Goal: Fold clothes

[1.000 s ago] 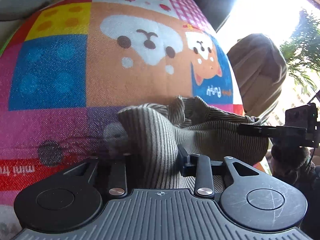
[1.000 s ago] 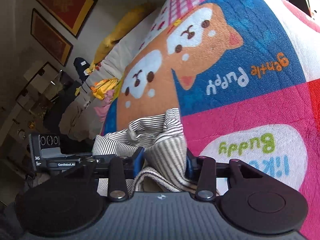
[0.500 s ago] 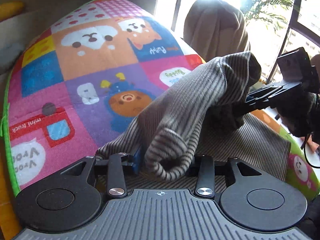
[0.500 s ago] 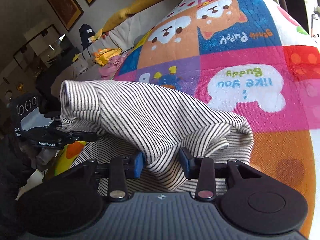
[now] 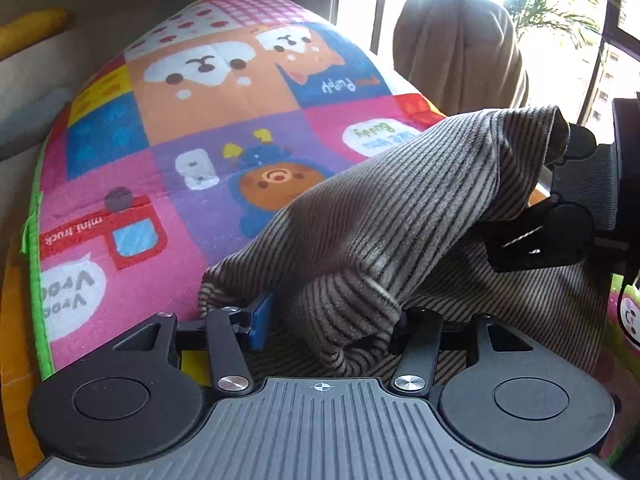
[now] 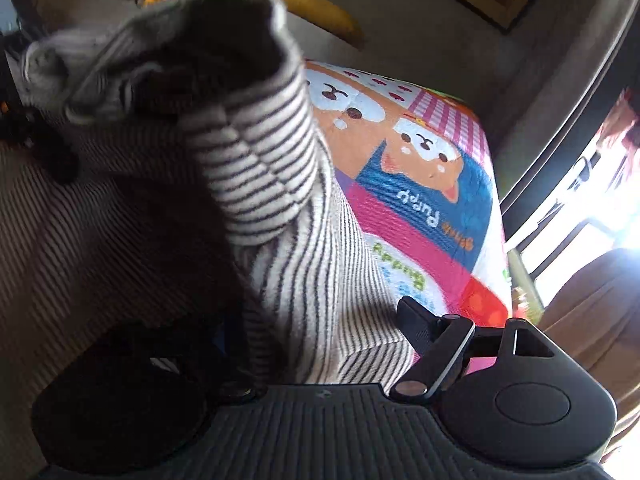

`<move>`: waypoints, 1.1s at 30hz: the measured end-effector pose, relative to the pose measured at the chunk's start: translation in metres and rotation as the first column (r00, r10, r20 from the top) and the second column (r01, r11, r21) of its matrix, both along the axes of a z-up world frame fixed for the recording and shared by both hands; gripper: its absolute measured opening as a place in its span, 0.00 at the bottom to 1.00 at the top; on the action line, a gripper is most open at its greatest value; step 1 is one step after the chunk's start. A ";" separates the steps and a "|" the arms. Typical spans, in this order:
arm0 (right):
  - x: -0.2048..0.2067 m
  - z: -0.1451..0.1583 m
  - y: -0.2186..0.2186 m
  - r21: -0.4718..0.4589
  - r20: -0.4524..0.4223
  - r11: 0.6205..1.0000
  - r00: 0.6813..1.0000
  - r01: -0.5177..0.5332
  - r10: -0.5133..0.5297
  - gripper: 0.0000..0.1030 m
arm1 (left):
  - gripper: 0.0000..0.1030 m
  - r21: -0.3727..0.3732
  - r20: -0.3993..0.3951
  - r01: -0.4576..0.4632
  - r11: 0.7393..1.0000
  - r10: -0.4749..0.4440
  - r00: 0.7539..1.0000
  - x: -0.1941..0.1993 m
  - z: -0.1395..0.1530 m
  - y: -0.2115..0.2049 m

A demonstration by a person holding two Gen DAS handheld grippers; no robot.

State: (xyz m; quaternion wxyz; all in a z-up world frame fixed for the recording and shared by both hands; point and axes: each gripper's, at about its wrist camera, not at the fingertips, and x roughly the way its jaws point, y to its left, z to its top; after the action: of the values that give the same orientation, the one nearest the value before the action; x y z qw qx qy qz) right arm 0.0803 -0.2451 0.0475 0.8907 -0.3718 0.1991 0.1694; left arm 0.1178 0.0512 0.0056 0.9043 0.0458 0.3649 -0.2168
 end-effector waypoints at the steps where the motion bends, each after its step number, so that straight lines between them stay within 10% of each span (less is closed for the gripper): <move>1: -0.004 0.002 -0.006 -0.041 0.043 0.999 0.999 0.018 -0.016 0.78 | 0.56 0.004 -0.007 -0.008 1.000 0.008 1.000 0.000 -0.002 0.002; 6: -0.031 0.013 -0.050 -0.185 0.180 0.975 0.980 0.120 -0.087 0.82 | 0.54 -0.001 0.001 -0.019 1.000 0.019 1.000 -0.009 -0.005 0.009; 13: -0.053 0.037 -0.140 0.203 -0.209 0.952 0.960 0.229 -0.186 1.00 | 0.77 -0.018 -0.017 0.014 1.000 -0.015 1.000 -0.044 0.001 0.024; 18: -0.033 0.068 -0.179 0.602 -0.370 0.734 0.924 0.315 -0.094 1.00 | 0.90 -0.163 -0.039 -0.009 0.987 0.003 0.999 -0.055 0.020 0.040; 23: 0.011 0.075 -0.163 0.768 -0.402 0.552 0.916 0.325 0.019 1.00 | 0.92 -0.295 -0.044 -0.034 0.955 0.022 0.999 -0.043 0.036 0.037; 26: 0.027 0.066 -0.137 0.730 -0.368 0.606 0.929 0.315 -0.040 1.00 | 0.92 -0.296 -0.081 -0.062 0.953 0.040 0.996 -0.029 0.031 0.026; 31: 0.039 0.011 -0.092 0.396 -0.489 0.843 0.861 0.364 -0.142 1.00 | 0.92 -0.230 -0.071 -0.054 0.972 0.038 0.997 -0.026 0.024 0.014; 33: 0.020 0.002 -0.090 0.432 -0.449 0.836 0.884 0.339 -0.127 1.00 | 0.93 -0.190 -0.059 -0.058 0.980 0.047 0.997 -0.028 0.022 0.014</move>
State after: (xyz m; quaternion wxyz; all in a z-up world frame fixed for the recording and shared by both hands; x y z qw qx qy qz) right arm 0.0999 -0.3351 0.0496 0.9096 -0.0585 0.3720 0.1756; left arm 0.0901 0.0649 0.0273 0.8997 -0.0569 0.3679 -0.2280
